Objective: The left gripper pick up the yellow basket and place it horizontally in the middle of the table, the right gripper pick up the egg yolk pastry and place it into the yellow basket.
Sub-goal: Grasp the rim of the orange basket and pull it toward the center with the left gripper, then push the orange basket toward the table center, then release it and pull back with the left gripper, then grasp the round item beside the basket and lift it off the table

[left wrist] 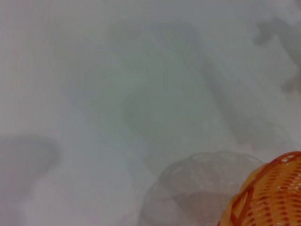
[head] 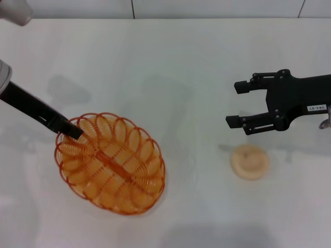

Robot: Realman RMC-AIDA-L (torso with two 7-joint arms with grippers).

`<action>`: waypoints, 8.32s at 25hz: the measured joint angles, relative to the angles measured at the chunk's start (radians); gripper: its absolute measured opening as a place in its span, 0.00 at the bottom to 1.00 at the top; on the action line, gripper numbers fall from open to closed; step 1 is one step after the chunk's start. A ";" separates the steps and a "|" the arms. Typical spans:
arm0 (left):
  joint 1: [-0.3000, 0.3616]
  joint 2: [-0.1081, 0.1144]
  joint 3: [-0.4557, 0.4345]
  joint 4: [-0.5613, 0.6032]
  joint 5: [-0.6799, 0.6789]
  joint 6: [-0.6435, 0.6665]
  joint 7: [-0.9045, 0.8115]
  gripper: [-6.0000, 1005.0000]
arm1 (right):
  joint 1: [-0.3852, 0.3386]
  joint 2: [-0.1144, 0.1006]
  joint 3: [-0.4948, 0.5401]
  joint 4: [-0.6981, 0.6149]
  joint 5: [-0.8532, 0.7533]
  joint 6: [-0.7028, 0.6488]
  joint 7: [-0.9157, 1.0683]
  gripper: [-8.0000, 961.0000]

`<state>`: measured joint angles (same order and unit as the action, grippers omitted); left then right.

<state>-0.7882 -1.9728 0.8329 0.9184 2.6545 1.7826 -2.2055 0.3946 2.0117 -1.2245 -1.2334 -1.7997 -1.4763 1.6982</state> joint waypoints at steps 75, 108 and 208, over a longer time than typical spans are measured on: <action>-0.055 -0.066 0.046 -0.166 -0.088 -0.315 -0.558 0.08 | -0.016 0.002 -0.006 -0.050 0.033 -0.114 0.003 0.85; -0.059 -0.080 0.046 -0.224 -0.074 -0.373 -0.554 0.13 | -0.017 0.002 -0.007 -0.040 0.037 -0.119 -0.002 0.85; 0.159 -0.035 0.021 0.056 -0.502 -0.072 0.675 0.86 | 0.049 0.003 -0.142 -0.038 -0.404 0.035 0.409 0.74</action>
<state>-0.6292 -2.0076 0.8544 0.9739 2.1521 1.7110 -1.5304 0.4432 2.0143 -1.3664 -1.2712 -2.2041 -1.4416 2.1070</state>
